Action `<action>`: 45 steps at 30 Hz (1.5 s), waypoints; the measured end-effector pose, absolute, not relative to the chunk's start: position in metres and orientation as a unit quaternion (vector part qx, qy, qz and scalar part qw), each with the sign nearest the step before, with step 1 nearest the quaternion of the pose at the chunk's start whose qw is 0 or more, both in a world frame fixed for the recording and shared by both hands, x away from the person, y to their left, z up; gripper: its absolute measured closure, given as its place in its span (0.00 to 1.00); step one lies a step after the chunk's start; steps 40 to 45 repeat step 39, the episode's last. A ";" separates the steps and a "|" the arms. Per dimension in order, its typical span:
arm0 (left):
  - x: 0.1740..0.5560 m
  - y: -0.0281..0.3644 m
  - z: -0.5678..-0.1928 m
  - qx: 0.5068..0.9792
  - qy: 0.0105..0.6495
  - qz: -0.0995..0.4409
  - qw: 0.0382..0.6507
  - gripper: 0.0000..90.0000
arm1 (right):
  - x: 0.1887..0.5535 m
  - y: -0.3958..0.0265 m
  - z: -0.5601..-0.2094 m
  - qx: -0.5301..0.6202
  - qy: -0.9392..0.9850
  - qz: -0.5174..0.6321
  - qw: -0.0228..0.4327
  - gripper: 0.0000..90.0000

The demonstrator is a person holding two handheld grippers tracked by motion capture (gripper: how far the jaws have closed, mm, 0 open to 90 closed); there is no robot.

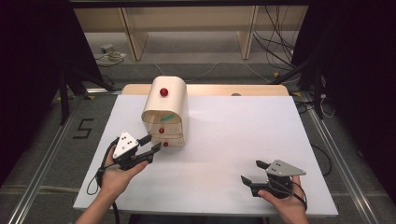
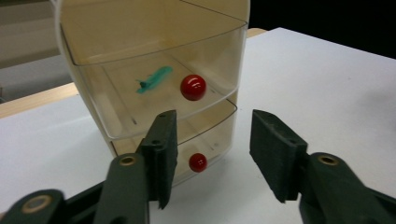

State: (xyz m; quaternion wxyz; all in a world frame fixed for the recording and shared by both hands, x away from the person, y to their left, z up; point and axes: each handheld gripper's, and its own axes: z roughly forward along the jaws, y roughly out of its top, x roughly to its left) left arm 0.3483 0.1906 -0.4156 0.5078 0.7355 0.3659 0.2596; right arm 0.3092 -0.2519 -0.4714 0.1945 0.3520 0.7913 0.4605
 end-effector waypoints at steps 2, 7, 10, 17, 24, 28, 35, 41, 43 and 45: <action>0.346 0.190 -0.415 0.736 0.364 0.257 0.509 0.50 | 0.310 -0.252 -0.472 0.348 0.791 0.463 0.195 0.23; 0.339 0.189 -0.416 0.743 0.355 0.234 0.517 0.38 | 0.309 -0.251 -0.471 0.349 0.793 0.460 0.193 0.23; 0.336 0.187 -0.417 0.754 0.345 0.215 0.516 0.30 | 0.309 -0.250 -0.472 0.346 0.794 0.461 0.193 0.23; 0.324 0.185 -0.425 0.772 0.311 0.201 0.517 0.19 | 0.308 -0.250 -0.472 0.345 0.794 0.462 0.192 0.22; 0.312 0.185 -0.439 0.772 0.300 0.216 0.517 0.18 | 0.308 -0.249 -0.472 0.343 0.795 0.464 0.189 0.22; 0.309 0.188 -0.447 0.779 0.301 0.209 0.509 0.18 | 0.308 -0.249 -0.472 0.342 0.795 0.464 0.189 0.22; 0.305 0.187 -0.451 0.781 0.302 0.201 0.509 0.18 | 0.308 -0.248 -0.472 0.338 0.799 0.460 0.189 0.22; 0.306 0.187 -0.452 0.781 0.302 0.196 0.511 0.18 | 0.308 -0.248 -0.472 0.339 0.799 0.460 0.187 0.22; 0.306 0.187 -0.452 0.781 0.302 0.196 0.511 0.18 | 0.308 -0.248 -0.472 0.339 0.799 0.460 0.187 0.22; 0.306 0.187 -0.452 0.781 0.302 0.196 0.511 0.18 | 0.308 -0.248 -0.472 0.339 0.799 0.460 0.187 0.22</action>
